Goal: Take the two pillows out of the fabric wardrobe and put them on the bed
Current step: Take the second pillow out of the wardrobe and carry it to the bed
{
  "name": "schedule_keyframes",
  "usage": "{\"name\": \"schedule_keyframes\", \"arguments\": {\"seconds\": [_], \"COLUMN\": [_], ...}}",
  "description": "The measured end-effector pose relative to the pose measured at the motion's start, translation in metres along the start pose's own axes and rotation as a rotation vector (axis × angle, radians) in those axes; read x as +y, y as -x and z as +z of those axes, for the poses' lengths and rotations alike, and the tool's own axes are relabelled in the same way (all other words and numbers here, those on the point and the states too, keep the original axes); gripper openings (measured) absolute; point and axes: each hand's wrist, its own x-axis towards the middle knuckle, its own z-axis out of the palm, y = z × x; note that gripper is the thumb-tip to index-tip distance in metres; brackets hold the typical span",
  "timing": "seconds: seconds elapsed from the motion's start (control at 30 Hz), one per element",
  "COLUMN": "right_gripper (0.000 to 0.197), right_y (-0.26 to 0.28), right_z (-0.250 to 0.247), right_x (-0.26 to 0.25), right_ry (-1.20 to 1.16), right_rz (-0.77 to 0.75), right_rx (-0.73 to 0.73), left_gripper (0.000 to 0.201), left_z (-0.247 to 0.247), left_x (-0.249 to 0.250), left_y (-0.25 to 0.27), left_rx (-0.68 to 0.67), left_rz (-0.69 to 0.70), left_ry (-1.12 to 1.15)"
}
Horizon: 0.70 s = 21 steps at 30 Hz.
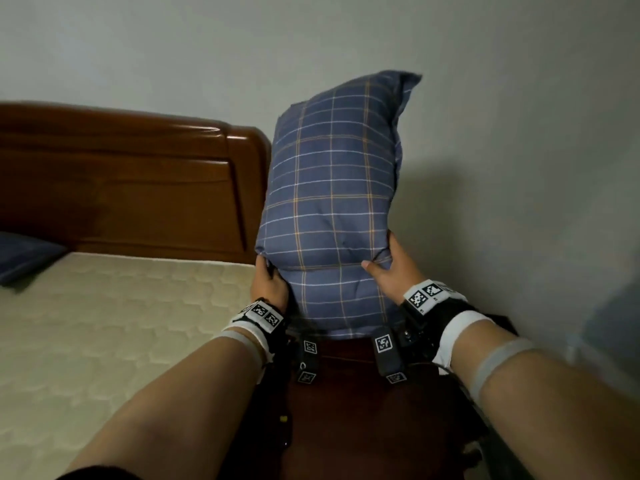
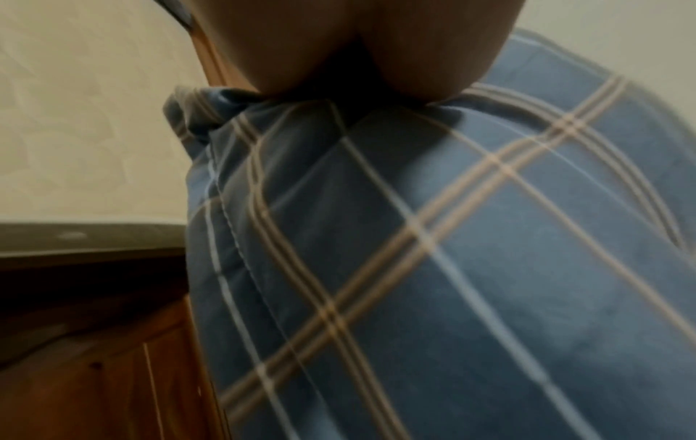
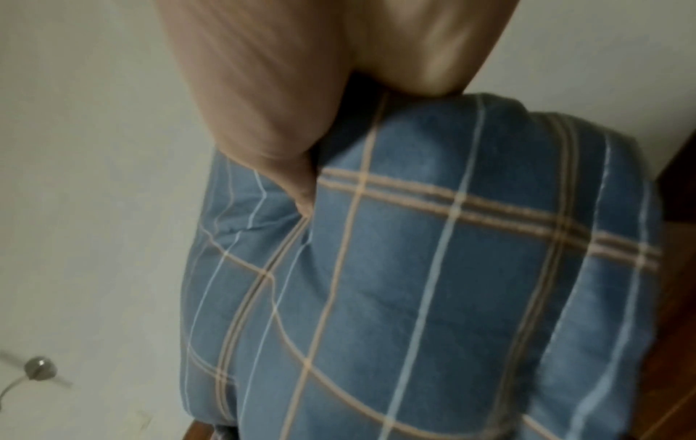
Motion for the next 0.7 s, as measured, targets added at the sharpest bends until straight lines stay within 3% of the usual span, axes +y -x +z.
{"name": "schedule_keyframes", "arguments": {"seconds": [0.23,0.47,0.6,0.7], "right_gripper": [0.059,0.058,0.062,0.061], "right_y": [-0.114,-0.226,-0.307,-0.356], "right_z": [0.103,0.186,0.249,0.287], "right_x": [-0.014,-0.012,-0.015,-0.03], "right_ry": [-0.032,-0.071,-0.048,0.021], "right_rz": [-0.026,-0.09,-0.183,-0.267], "right_rx": [-0.223,-0.386,-0.515,-0.622], "left_gripper": [0.051,0.047,0.073,0.085], "left_z": [-0.062,-0.095,-0.107,-0.116], "left_x": [-0.059,-0.071,-0.082,-0.094], "left_y": [-0.093,-0.166,-0.204,-0.225], "left_rx": [0.06,0.22,0.272,0.372], "left_rz": [-0.171,-0.218,-0.243,-0.285], "left_ry": [0.075,0.328,0.341,0.2]}}
